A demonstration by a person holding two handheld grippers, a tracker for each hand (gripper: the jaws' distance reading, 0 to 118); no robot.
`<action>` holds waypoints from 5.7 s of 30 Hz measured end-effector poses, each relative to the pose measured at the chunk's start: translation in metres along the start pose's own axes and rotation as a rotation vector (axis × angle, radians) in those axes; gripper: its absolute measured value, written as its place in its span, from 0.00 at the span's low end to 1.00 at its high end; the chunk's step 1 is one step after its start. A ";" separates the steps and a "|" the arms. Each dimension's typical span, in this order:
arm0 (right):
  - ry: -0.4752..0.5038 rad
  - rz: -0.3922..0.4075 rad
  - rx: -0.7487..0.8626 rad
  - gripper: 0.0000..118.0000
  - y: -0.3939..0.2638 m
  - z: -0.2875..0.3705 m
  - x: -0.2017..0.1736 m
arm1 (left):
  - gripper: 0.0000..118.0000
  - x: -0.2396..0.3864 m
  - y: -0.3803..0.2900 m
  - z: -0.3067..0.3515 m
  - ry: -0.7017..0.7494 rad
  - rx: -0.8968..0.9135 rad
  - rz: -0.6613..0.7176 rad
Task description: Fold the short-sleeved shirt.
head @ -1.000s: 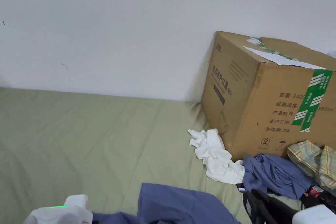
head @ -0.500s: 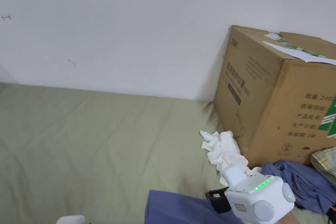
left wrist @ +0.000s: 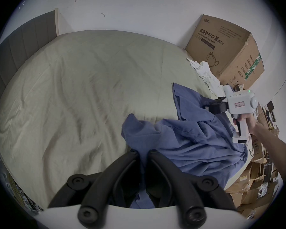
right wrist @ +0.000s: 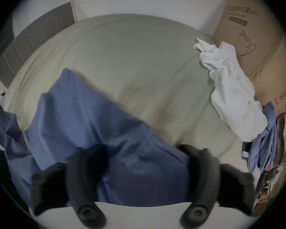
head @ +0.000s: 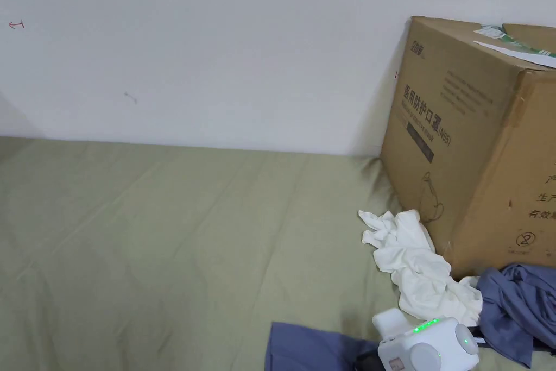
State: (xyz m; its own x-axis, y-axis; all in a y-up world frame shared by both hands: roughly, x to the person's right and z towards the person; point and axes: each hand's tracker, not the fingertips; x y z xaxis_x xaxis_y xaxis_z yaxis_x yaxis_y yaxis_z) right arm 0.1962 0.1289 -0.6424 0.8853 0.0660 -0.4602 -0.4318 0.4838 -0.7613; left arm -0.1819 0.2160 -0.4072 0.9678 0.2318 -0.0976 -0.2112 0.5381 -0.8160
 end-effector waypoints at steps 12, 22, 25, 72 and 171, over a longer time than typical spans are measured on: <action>0.053 -0.242 0.369 0.04 0.011 0.192 0.030 | 0.06 -0.004 0.043 0.076 -0.061 0.158 0.038; 0.028 -0.327 0.781 0.04 0.018 0.475 0.052 | 0.06 -0.003 0.132 0.269 -0.137 0.548 0.047; 0.046 -0.322 0.882 0.04 0.017 0.541 0.041 | 0.06 0.004 0.160 0.327 -0.129 0.652 -0.022; -0.159 -0.180 1.038 0.04 0.231 0.516 0.025 | 0.06 -0.036 0.405 0.309 -0.018 0.834 -0.040; -0.042 -0.121 0.846 0.04 -0.150 0.403 -0.173 | 0.97 -0.090 -0.031 0.231 -0.002 0.449 -0.086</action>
State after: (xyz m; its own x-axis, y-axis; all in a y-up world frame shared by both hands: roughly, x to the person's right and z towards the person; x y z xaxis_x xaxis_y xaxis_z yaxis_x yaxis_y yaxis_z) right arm 0.1768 0.3965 -0.2645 0.9300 -0.0043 -0.3676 -0.0743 0.9771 -0.1994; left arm -0.2937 0.3658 -0.2420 0.9842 0.1725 -0.0389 -0.1690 0.8535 -0.4929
